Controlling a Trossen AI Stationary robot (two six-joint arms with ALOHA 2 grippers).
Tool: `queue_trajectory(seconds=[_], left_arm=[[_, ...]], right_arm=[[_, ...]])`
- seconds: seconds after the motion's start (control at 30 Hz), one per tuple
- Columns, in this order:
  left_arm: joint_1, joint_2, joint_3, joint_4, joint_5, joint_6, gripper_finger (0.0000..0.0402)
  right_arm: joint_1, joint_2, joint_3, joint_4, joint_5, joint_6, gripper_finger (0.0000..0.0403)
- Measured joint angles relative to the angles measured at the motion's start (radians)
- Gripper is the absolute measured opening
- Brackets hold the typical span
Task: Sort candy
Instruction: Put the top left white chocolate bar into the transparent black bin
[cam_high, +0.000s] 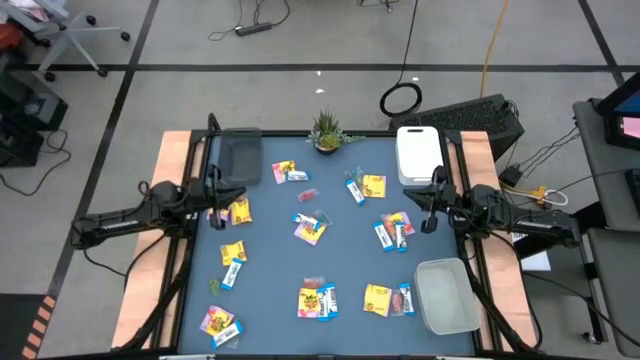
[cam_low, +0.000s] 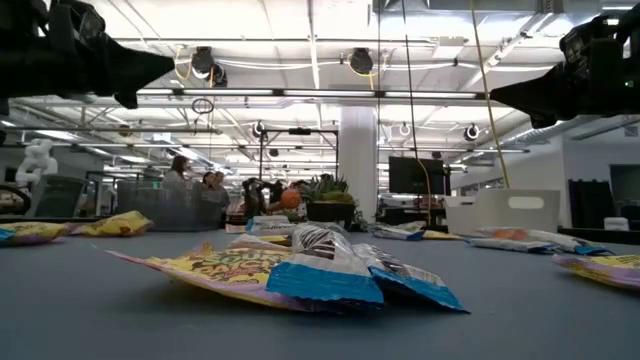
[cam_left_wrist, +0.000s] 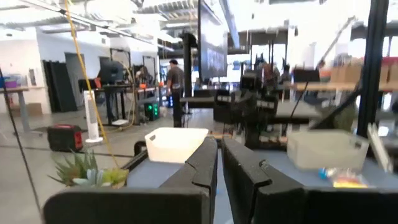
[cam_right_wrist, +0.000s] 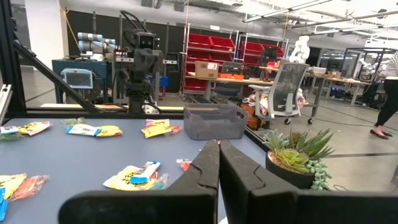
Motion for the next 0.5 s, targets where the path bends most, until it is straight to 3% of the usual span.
queue_trajectory(seconds=[0.2,0.5], left_arm=[[0.001,0.094,0.057,-0.107,0.011,-0.057,0.0026],[0.002,0.395,0.163,-0.138,-0.024,-0.131,0.0004]], right_arm=[[0.000,0.000,0.000,0.000,0.000,0.000,0.0000],[0.000,0.000,0.000,0.000,0.000,0.000,0.0000]])
